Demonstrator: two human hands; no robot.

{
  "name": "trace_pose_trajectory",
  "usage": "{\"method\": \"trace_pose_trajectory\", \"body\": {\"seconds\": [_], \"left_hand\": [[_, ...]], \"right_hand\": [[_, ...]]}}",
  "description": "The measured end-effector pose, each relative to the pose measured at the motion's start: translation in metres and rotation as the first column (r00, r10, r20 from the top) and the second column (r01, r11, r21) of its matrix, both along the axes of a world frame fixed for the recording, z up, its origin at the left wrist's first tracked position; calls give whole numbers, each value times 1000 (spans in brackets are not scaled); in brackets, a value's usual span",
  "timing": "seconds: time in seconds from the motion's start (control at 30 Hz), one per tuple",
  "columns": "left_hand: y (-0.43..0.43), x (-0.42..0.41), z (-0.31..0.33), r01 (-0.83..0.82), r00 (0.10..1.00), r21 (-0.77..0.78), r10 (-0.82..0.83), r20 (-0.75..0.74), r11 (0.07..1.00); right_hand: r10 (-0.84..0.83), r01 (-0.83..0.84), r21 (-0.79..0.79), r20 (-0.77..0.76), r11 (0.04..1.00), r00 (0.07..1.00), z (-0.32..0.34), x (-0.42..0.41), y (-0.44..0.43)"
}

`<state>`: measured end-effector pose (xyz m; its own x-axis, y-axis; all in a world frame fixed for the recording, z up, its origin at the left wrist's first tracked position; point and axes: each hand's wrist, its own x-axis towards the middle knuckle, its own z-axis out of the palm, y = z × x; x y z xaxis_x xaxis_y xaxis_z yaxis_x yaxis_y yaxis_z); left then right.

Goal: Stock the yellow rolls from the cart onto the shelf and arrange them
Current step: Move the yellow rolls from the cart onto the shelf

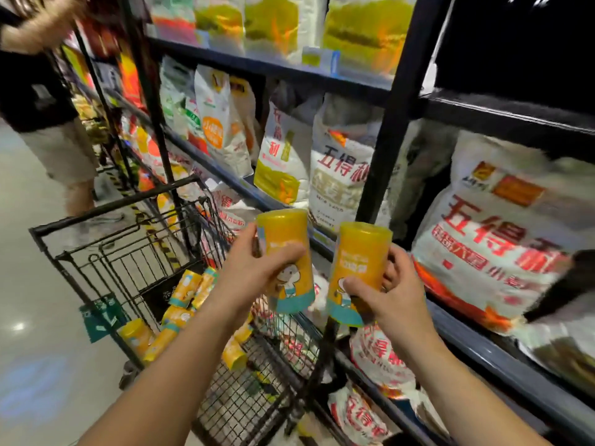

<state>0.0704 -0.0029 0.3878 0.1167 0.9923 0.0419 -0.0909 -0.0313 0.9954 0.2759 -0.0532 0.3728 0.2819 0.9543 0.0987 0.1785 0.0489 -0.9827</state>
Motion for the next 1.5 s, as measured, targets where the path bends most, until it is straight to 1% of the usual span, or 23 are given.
{"method": "trace_pose_trajectory", "body": {"seconds": [0.17,0.37,0.47,0.6,0.77,0.93,1.1,1.2,1.33,1.5], "left_hand": [[-19,61,58,135,991,173,-132,-28,976],[-53,146,118,260,966,340,-244,-90,904],[-77,191,143,285,958,425,-271,-94,859],[-110,250,172,300,950,493,-301,-79,817],[-152,318,202,367,921,553,-377,-101,748],[-185,364,224,415,898,601,-414,-149,683],[-210,401,244,506,843,604,-501,-195,616],[-220,421,256,526,836,612,-491,-245,590],[-224,448,276,571,816,584,-480,-323,577],[-224,472,306,634,772,601,-436,-462,486]], "right_hand": [[-85,72,157,73,985,994,54,57,-42],[-228,182,326,111,928,967,112,126,-107],[-289,225,380,119,897,950,133,163,-140],[-362,275,425,137,862,922,157,214,-182],[-426,319,487,123,813,896,181,271,-233],[-468,327,526,157,785,870,197,314,-273],[-504,320,560,208,764,838,210,350,-307],[-536,338,563,232,755,811,220,368,-321],[-567,381,554,209,740,797,232,391,-333],[-622,451,535,190,714,760,245,414,-335]]}}
